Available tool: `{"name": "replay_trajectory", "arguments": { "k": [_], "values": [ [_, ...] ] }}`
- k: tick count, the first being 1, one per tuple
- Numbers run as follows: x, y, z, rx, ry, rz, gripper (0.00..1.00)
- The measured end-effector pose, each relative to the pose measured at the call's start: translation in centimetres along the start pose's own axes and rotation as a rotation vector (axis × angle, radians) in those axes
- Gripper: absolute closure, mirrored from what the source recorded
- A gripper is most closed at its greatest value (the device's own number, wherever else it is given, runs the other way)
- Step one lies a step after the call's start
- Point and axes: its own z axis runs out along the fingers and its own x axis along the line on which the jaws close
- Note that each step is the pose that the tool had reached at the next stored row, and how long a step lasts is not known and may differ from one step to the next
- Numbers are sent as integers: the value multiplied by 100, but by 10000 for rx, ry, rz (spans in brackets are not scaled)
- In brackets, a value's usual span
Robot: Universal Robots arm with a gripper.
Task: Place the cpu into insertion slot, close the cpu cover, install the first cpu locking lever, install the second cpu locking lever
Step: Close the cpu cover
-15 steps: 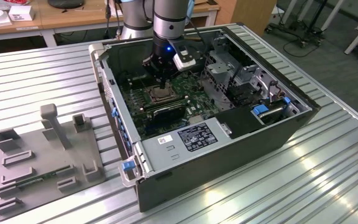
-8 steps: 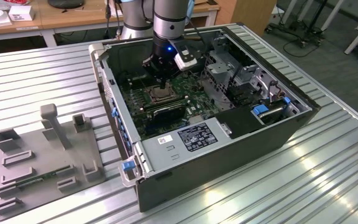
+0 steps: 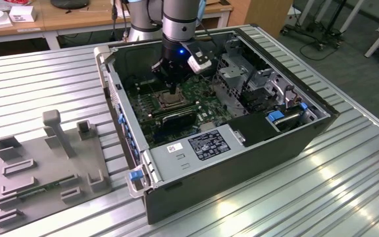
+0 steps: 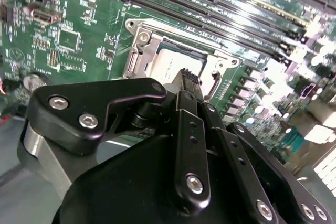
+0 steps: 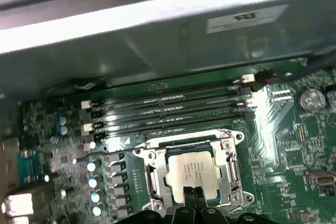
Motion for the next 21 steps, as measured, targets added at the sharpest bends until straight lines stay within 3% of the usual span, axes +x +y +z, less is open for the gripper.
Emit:
{"name": "replay_trajectory", "arguments": {
  "k": [5, 13, 21],
  "values": [
    [0, 0, 0, 20, -4, -813, 89],
    [0, 0, 0, 23, -4, -904, 89],
    [0, 0, 0, 41, -17, -1625, 89]
  ]
}}
